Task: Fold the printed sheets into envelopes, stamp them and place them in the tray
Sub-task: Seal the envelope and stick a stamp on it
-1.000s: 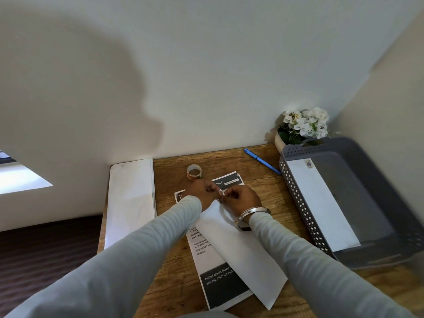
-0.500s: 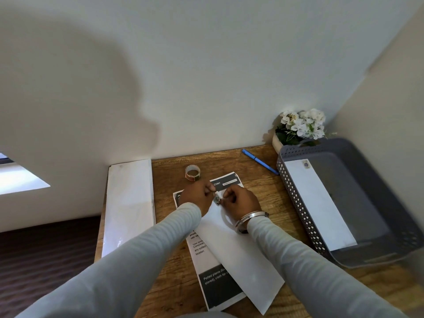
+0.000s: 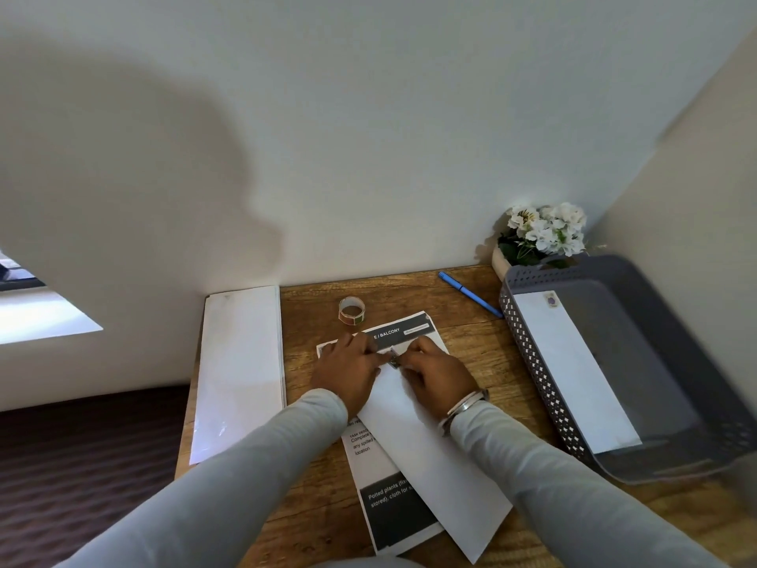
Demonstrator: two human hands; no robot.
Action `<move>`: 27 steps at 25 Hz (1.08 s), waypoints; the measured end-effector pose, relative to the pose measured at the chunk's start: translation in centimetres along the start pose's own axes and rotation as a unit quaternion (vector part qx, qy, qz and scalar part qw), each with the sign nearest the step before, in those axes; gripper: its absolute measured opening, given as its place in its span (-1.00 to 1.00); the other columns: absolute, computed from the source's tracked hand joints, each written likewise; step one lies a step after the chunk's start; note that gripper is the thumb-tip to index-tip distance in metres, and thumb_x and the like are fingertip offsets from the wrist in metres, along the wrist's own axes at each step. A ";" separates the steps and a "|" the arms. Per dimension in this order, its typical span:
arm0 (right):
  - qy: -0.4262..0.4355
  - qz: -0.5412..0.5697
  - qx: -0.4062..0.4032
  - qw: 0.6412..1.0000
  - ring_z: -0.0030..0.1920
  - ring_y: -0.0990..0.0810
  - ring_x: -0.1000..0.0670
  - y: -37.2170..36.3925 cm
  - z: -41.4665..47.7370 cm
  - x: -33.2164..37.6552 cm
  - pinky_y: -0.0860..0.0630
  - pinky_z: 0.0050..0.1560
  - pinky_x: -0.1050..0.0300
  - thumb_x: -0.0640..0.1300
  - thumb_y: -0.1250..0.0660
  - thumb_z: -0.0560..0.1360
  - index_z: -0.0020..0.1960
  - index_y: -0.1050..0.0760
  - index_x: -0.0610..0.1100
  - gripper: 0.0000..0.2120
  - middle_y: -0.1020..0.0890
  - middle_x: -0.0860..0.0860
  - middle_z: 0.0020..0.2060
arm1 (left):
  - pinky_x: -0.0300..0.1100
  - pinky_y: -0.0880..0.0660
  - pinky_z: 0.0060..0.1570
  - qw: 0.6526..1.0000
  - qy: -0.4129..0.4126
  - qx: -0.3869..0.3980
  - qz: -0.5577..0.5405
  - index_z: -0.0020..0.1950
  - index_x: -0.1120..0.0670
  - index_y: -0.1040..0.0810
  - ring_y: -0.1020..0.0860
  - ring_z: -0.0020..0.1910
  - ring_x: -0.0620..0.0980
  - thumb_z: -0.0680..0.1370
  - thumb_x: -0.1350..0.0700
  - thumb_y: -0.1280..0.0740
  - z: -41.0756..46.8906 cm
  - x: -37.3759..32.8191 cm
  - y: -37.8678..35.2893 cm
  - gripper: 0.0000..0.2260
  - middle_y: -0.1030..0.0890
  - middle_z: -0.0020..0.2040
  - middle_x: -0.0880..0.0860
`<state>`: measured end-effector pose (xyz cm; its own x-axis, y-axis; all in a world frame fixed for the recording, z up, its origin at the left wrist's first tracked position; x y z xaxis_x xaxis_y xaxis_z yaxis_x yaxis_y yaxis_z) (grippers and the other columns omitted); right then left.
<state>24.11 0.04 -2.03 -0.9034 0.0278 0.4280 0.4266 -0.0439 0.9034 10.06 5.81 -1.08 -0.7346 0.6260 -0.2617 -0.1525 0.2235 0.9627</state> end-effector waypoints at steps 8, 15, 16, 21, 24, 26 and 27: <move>0.088 -0.137 0.064 0.985 0.05 -0.63 -0.18 -0.2 -0.9 1.3 -0.60 -0.06 -0.05 -0.13 -0.29 0.58 0.34 -0.54 -0.10 -0.66 -0.55 -0.07 0.28 | -0.01 -0.29 0.42 1.000 0.018 -0.003 -0.002 0.42 -0.06 -0.51 -0.34 0.46 0.02 0.66 -0.04 -0.23 -1.0 0.6 -0.2 -0.67 -0.45 0.45 -0.06; 0.060 -0.174 0.100 0.978 0.06 -0.60 -0.17 -0.8 -0.8 1.6 -0.60 -0.07 -0.07 -0.08 -0.26 0.58 0.52 -0.27 -0.03 -0.48 -0.39 -0.08 0.35 | -0.09 -0.28 0.41 0.999 -0.008 0.031 0.005 0.43 -0.08 -0.50 -0.31 0.48 -0.03 0.68 -0.06 -0.16 -1.2 1.0 0.4 -0.66 -0.39 0.50 -0.09; 0.058 -0.174 0.099 0.978 0.04 -0.60 -0.17 -0.8 -0.7 1.7 -0.60 -0.09 -0.06 -0.07 -0.27 0.57 0.53 -0.26 -0.02 -0.46 -0.38 -0.08 0.34 | -0.07 -0.29 0.41 0.999 -0.011 0.035 0.008 0.42 -0.08 -0.50 -0.31 0.48 -0.02 0.68 -0.07 -0.16 -1.1 1.0 0.4 -0.66 -0.39 0.50 -0.08; 0.050 -0.183 0.087 0.978 0.01 -0.61 -0.16 -0.9 -0.6 2.0 -0.58 -0.14 -0.02 -0.06 -0.32 0.53 0.52 -0.26 -0.02 -0.41 -0.38 -0.06 0.34 | -0.05 -0.29 0.42 0.999 -0.012 0.048 0.016 0.44 -0.07 -0.48 -0.30 0.48 0.00 0.68 -0.06 -0.16 -1.2 0.9 0.4 -0.65 -0.37 0.51 -0.07; 0.073 -0.171 0.069 0.980 -0.01 -0.63 -0.15 -0.6 -1.2 1.4 -0.60 -0.18 0.00 -0.13 -0.38 0.49 0.45 -0.41 -0.06 -0.48 -0.48 -0.06 0.33 | -0.01 -0.29 0.45 0.998 -0.005 0.057 0.026 0.45 -0.08 -0.47 -0.27 0.50 0.01 0.68 -0.07 -0.16 -1.3 0.8 0.5 -0.65 -0.35 0.52 -0.07; 0.085 -0.158 0.062 0.982 -0.04 -0.65 -0.15 -0.4 -1.5 1.0 -0.62 -0.21 0.01 -0.15 -0.44 0.45 0.34 -0.54 -0.06 -0.55 -0.56 -0.05 0.26 | 0.01 -0.28 0.46 0.998 0.000 0.059 0.025 0.46 -0.08 -0.45 -0.26 0.51 0.02 0.68 -0.07 -0.16 -1.3 0.8 0.7 -0.64 -0.34 0.53 -0.07; 0.086 -0.150 0.064 0.983 -0.04 -0.66 -0.16 -0.4 -1.5 0.8 -0.63 -0.19 0.00 -0.16 -0.45 0.44 0.29 -0.58 -0.06 -0.59 -0.59 -0.05 0.23 | 0.01 -0.28 0.46 0.998 0.000 0.057 0.027 0.46 -0.08 -0.45 -0.26 0.51 0.02 0.68 -0.07 -0.16 -1.3 0.8 0.7 -0.64 -0.34 0.53 -0.07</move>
<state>23.12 -1.45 -2.11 -0.9786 -0.1501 0.1404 0.1317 0.0663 0.9891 8.52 5.50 -0.54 -0.7402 0.6387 -0.2101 -0.0365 0.2739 0.9611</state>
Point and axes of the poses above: each hand's wrist, its own z-axis towards the middle knuckle, its own y-axis out of the back of the hand, x = y × z, the point moved 5 cm from there along z, towards the middle knuckle
